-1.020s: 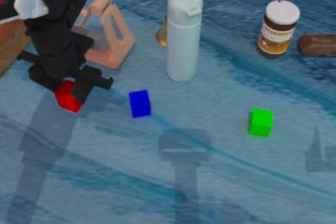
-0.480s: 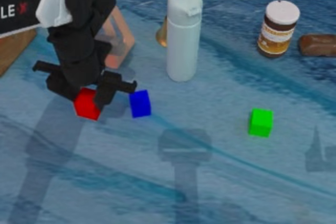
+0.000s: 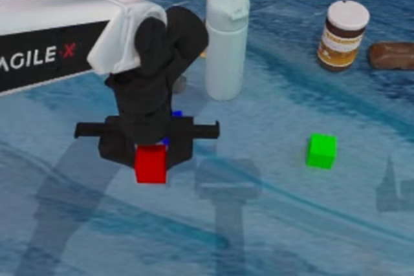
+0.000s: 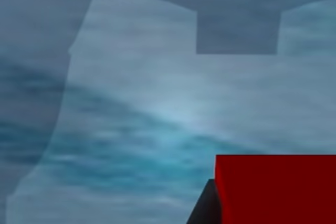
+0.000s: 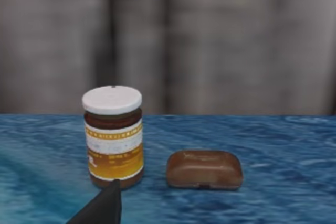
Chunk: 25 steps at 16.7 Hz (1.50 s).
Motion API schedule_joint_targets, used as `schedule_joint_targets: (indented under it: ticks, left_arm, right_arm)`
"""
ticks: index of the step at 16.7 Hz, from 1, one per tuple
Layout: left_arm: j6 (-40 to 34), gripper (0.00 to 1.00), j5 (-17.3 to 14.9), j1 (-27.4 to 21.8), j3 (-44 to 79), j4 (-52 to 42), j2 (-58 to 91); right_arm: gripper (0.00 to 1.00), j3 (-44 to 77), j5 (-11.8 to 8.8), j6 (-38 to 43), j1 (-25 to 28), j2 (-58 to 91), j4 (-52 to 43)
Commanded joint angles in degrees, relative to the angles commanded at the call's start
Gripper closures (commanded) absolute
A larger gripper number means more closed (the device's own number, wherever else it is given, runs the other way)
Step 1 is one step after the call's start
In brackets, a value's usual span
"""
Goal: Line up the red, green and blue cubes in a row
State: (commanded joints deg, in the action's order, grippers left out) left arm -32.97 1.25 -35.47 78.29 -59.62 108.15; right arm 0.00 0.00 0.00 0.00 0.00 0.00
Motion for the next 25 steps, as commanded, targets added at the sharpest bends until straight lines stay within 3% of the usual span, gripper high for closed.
schedule_joint_targets:
  ticks: [3, 9, 16, 21, 25]
  left_arm:
    - [-4.77, 1.00, 0.31, -2.62, -1.27, 0.24, -1.87]
    - [-4.95, 1.00, 0.29, -2.62, -1.36, 0.47, -1.74]
    - [-4.85, 1.00, 0.31, -2.62, -9.46, 13.86, 2.90]
    - [-4.87, 1.00, 0.31, -2.66, -10.70, 15.41, 3.75]
    - [-4.87, 0.70, 0.31, -2.66, -10.70, 15.41, 3.75]
  right_arm:
    - [0.00, 0.00, 0.00, 0.00, 0.00, 0.00, 0.00]
    - [0.00, 0.00, 0.00, 0.00, 0.00, 0.00, 0.00]
    - [0.00, 0.00, 0.00, 0.00, 0.00, 0.00, 0.00]
    - [0.00, 0.00, 0.00, 0.00, 0.00, 0.00, 0.00]
    - [0.00, 0.00, 0.00, 0.00, 0.00, 0.00, 0.00]
